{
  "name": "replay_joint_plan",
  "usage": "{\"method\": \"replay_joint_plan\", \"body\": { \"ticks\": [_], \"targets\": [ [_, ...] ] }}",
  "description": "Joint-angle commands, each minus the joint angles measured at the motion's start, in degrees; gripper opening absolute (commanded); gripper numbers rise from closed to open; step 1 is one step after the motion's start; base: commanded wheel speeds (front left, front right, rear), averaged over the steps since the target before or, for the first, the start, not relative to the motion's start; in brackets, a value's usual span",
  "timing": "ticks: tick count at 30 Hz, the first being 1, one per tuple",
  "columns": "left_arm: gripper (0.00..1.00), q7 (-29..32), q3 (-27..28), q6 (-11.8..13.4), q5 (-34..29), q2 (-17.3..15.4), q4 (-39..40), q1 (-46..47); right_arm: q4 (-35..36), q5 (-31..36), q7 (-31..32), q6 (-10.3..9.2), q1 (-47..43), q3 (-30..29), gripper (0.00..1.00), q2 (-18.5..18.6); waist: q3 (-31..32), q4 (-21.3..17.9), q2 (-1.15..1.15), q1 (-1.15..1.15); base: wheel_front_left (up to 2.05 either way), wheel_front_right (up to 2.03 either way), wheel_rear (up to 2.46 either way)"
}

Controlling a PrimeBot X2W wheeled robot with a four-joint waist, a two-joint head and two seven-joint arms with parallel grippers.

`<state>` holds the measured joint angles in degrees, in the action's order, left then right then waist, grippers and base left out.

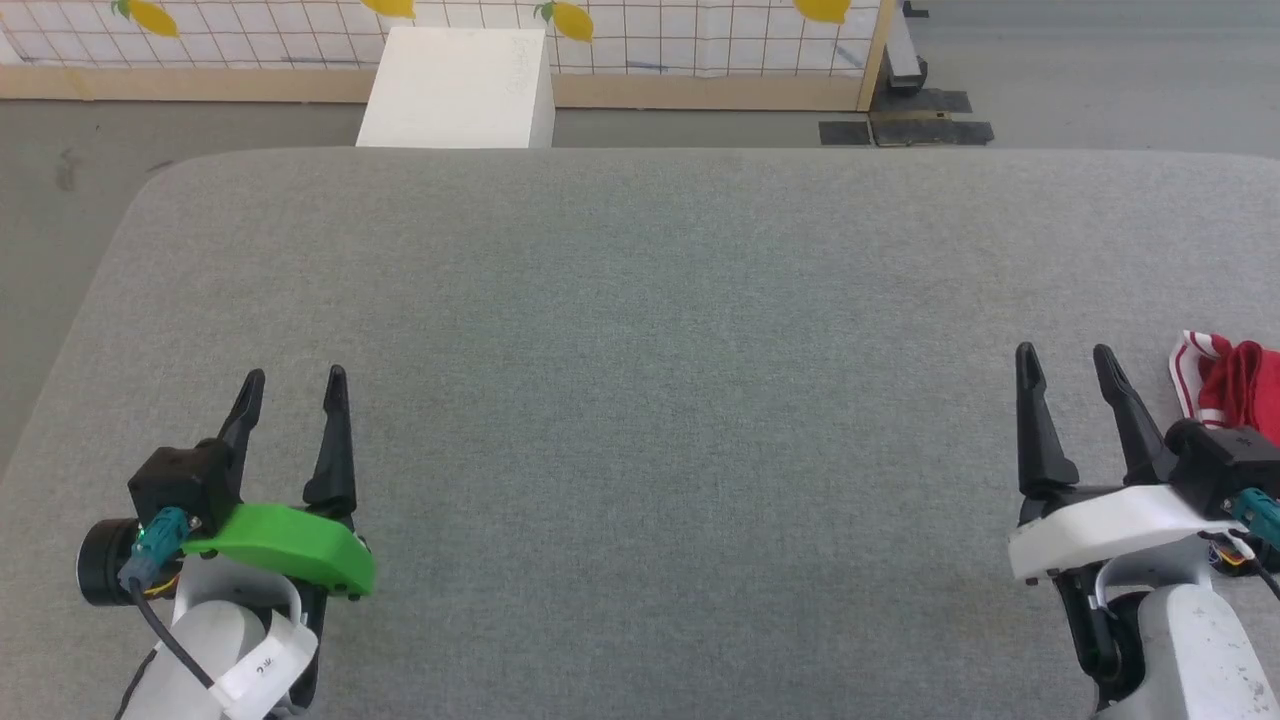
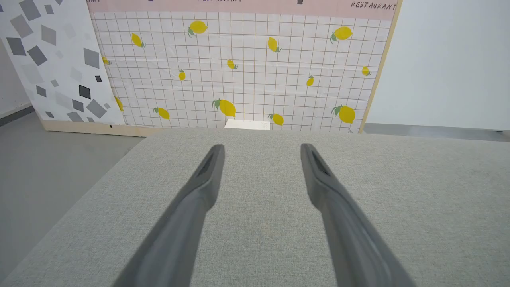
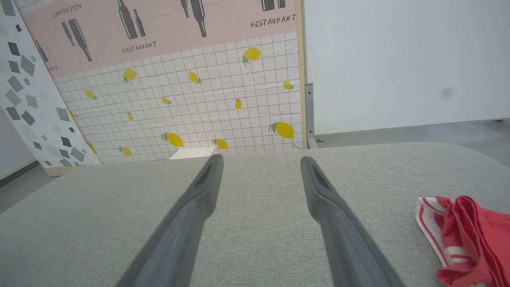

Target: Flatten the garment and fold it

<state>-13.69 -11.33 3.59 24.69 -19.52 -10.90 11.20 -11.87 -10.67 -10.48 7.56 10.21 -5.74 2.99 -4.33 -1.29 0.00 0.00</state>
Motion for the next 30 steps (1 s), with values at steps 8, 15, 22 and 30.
{"method": "replay_joint_plan", "body": {
  "ticks": [8, 15, 22, 30],
  "targets": [
    [1.0, 0.4, 0.0, -0.1, 1.3, -0.1, 0.7, 0.1, 0.7, -0.1, 0.9, -0.08, -0.8, 0.1, 1.0, -0.1, 0.0, -0.1, 0.0, 0.0, 0.0, 0.0, 0.0],
    [1.0, 0.1, 0.3, -0.1, 1.9, -0.2, 1.1, 0.4, 1.0, -0.3, 1.2, -0.08, -0.6, 0.2, 1.0, -0.1, -0.5, -0.1, 0.0, 0.0, 0.0, 0.0, 0.0],
    [1.0, -0.1, 0.3, -0.1, 2.2, -0.1, 0.8, 0.4, 0.8, -0.3, 1.1, -0.08, -0.5, 0.3, 1.0, -0.1, -0.5, -0.3, 0.0, 0.0, 0.0, 0.0, 0.0],
    [1.0, -0.2, 0.0, -0.1, 2.5, 0.0, 0.6, 0.6, 0.7, -0.1, 1.3, -0.08, -0.3, 0.2, 1.0, -0.1, -0.7, -0.2, 0.0, 0.0, 0.0, 0.0, 0.0]
  ]
}}
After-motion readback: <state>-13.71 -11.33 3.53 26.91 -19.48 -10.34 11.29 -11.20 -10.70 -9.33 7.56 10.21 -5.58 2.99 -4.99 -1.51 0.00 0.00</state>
